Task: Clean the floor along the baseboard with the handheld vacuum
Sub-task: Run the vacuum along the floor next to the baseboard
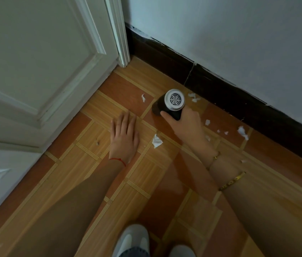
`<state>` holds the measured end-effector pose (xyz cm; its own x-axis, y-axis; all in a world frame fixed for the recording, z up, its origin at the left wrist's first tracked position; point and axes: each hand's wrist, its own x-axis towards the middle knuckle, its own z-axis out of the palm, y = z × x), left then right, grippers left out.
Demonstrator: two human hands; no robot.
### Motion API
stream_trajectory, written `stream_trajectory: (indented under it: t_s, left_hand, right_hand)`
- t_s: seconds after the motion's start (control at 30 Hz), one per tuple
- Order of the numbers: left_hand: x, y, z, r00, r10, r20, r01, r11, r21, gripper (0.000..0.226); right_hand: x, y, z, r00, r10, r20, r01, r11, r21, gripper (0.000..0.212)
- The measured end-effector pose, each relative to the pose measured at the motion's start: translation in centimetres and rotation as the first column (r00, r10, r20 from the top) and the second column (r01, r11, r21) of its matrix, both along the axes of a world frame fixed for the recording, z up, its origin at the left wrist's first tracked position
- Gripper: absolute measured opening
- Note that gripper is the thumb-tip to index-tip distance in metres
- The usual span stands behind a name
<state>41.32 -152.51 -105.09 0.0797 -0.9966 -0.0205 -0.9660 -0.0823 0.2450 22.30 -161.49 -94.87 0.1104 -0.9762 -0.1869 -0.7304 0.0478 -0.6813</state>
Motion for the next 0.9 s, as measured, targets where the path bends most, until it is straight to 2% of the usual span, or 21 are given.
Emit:
stream_trajectory:
  t_s: [0.23,0.33,0.47,0.57,0.67,0.77,0.9]
  left_hand:
    - [0.1,0.1,-0.4,1.000,0.018,-0.001,-0.018,1.000,-0.025,0.057]
    - [0.0,0.2,-0.4,1.000,0.017,-0.012,-0.017,0.999,-0.047,0.057]
    - [0.0,0.2,-0.4,0.999,0.025,-0.028,-0.027,0.997,-0.069,0.056]
    - [0.0,0.2,-0.3,0.999,0.023,-0.040,-0.026,0.995,-0.095,0.054]
    - [0.0,0.2,-0.4,0.998,0.027,-0.053,-0.033,0.993,-0.113,0.052]
    - [0.0,0.2,-0.4,0.998,0.027,-0.054,-0.033,0.993,-0.114,0.052]
    - [0.0,0.1,-0.3,0.998,0.032,-0.057,-0.038,0.993,-0.115,0.052]
  right_hand:
    - [-0.1,-1.0,-0.3,0.999,-0.031,-0.026,0.029,0.997,-0.070,0.058]
    - [0.5,-1.9,-0.4,0.999,0.007,0.050,-0.006,1.000,-0.005,0.058]
    - [1.4,-3.1,-0.4,0.995,-0.026,0.094,0.031,0.998,-0.052,0.062]
    - [2.4,-3.8,-0.2,0.988,-0.014,0.152,0.012,1.000,0.012,0.067]
    - [3.3,-3.9,-0.4,0.989,0.029,0.144,-0.030,1.000,0.003,0.062]
    - [3.7,-4.0,-0.5,0.988,0.023,0.154,-0.020,1.000,-0.018,0.064]
    - [3.5,-3.6,-0.4,0.991,0.091,0.097,-0.091,0.996,-0.007,0.062]
